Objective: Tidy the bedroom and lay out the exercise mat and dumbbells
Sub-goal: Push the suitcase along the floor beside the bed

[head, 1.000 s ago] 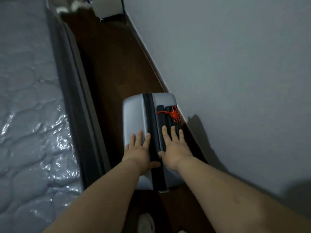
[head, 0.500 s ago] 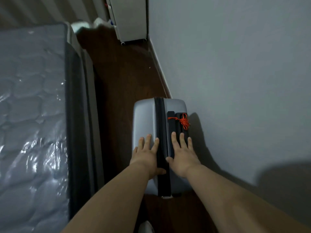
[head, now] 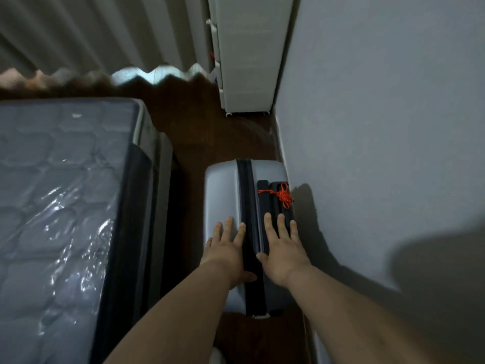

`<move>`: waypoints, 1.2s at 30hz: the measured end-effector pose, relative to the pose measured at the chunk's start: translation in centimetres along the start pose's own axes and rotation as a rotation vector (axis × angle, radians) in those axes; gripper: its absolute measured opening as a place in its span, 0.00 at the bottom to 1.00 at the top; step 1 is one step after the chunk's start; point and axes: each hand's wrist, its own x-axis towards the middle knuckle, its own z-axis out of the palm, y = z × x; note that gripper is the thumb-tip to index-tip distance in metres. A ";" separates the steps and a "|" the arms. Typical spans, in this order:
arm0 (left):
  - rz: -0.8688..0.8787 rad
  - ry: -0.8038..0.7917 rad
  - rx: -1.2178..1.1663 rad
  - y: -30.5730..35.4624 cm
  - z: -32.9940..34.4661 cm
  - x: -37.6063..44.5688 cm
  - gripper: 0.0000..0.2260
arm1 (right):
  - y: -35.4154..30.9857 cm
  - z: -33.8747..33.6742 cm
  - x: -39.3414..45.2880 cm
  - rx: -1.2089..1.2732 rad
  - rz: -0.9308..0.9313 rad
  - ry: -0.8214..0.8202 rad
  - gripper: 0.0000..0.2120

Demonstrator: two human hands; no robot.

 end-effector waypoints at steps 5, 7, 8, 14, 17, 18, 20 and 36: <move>-0.056 0.031 -0.087 -3.8 -9.5 8.3 0.52 | -5.3 -7.7 11.1 -0.039 -0.035 -0.026 0.42; -0.059 0.047 -0.097 -5.5 -13.4 11.6 0.52 | -7.4 -10.5 15.6 -0.048 -0.040 -0.031 0.42; -0.059 0.062 -0.110 -6.5 -15.7 13.4 0.52 | -8.7 -12.1 18.0 -0.045 -0.047 -0.025 0.42; -0.106 0.086 -0.167 -12.2 -27.2 22.1 0.53 | -16.0 -20.1 30.6 -0.093 -0.100 -0.044 0.42; -0.137 0.094 -0.184 -14.7 -31.9 25.3 0.53 | -19.1 -23.1 35.8 -0.118 -0.134 -0.058 0.42; -0.149 0.097 -0.199 -15.7 -33.7 26.4 0.53 | -20.4 -24.3 37.8 -0.126 -0.151 -0.063 0.42; -0.179 0.098 -0.246 -17.7 -36.8 28.4 0.53 | -22.9 -26.4 41.2 -0.151 -0.189 -0.081 0.42; -0.421 0.241 -0.582 -36.6 -53.1 38.9 0.52 | -47.1 -35.7 62.1 -0.440 -0.445 -0.192 0.42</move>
